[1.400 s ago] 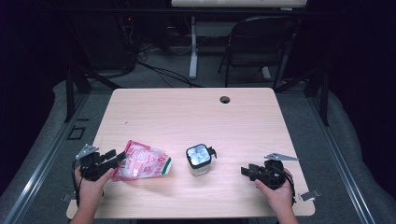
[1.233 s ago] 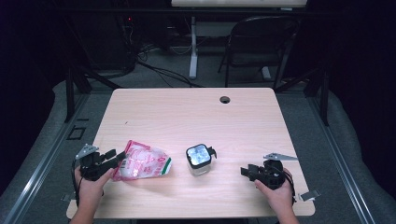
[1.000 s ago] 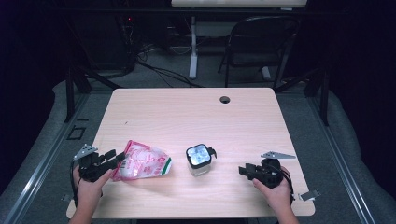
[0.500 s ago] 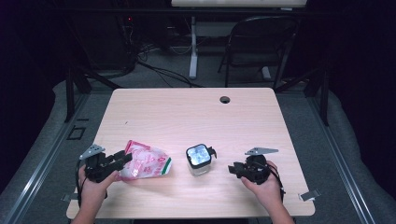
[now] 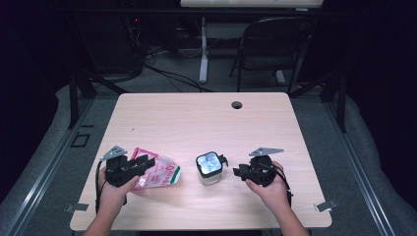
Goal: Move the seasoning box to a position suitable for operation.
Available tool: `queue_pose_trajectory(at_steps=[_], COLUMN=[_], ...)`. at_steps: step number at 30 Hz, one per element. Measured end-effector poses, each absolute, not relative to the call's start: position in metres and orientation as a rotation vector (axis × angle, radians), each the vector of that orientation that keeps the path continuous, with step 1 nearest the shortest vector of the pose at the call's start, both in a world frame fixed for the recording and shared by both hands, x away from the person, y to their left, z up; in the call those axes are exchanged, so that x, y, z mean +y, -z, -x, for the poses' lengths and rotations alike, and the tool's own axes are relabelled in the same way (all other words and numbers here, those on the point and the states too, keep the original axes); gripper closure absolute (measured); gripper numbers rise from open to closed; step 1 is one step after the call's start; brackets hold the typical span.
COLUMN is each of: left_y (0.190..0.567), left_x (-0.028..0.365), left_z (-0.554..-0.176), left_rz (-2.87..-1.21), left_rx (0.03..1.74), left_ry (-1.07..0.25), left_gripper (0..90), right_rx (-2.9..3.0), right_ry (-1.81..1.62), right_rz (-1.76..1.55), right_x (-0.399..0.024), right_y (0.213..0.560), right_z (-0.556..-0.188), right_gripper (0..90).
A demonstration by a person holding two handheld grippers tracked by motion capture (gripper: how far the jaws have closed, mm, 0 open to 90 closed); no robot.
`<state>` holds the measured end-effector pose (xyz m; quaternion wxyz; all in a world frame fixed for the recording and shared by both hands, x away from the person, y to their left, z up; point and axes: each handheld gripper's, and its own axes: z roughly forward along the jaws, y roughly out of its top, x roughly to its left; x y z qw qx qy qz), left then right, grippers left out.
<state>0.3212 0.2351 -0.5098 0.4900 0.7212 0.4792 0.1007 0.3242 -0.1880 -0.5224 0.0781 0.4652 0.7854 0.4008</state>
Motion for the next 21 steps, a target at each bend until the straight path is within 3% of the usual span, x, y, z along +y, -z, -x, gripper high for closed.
queue_pose_trajectory(at_steps=[5,21], left_y=[0.507,0.511], left_x=[0.217,0.18], left_z=[-0.33,-0.341], left_rz=[-1.77,-1.871], left_rx=[1.158,1.112], left_ry=[-0.217,-0.202], left_gripper=[64.1,66.7], right_rx=[2.374,2.42], right_ry=[-1.195,-1.084], right_rz=[-1.379,-1.341], right_x=[-0.18,-0.154], right_y=[0.521,0.542], right_z=[-0.33,-0.355], right_gripper=[68.4,70.3])
